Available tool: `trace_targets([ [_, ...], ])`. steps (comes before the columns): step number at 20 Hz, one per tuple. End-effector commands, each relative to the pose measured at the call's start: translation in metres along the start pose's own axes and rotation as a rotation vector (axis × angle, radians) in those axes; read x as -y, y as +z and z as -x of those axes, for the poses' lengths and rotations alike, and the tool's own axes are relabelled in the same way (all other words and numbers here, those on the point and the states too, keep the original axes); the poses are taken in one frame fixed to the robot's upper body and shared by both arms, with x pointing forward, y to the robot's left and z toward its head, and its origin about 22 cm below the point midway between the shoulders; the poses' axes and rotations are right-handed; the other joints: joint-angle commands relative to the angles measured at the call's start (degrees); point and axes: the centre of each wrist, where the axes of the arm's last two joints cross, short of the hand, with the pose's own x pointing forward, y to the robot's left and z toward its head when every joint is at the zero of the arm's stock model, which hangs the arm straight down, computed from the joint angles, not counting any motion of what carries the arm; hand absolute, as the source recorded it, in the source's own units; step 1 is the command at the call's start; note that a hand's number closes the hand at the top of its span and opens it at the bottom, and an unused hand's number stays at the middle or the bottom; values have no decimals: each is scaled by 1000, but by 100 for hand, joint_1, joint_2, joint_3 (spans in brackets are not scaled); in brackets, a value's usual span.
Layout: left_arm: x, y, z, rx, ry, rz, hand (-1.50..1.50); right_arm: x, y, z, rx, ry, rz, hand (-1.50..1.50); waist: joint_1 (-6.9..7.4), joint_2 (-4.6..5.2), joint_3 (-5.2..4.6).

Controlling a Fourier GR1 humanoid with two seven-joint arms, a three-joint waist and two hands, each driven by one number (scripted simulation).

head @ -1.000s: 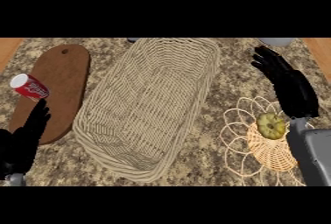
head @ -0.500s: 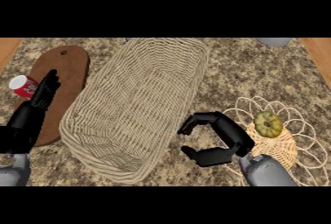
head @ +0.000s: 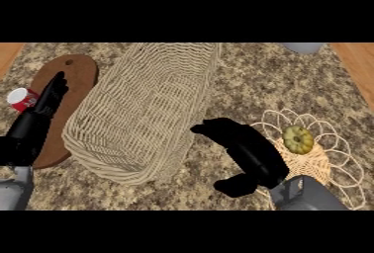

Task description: Pick the squash from the placemat and place it in the basket

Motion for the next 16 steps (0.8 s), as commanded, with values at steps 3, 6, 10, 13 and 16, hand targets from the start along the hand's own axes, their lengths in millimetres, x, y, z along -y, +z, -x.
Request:
trace_targets([
  [3,7,-3,0,9,-9,27,0,45,-14,-18,-182,575,-158,-150,104,-7,-34],
  [6,-2,-7,-3,17,-11,16,0,68,-12,-24,-273,732,-358,-150,110,9,-28],
  [10,9,-10,-3,13,-5,26,0,75,-21,-46,-340,817,-587,-150,67,41,-9],
  [13,3,-9,8,19,3,10,0,87,-28,-60,-386,826,-666,-150,63,73,6],
  [16,-11,-8,11,18,-1,2,0,92,-31,-65,-437,833,-703,-150,87,79,15],
])
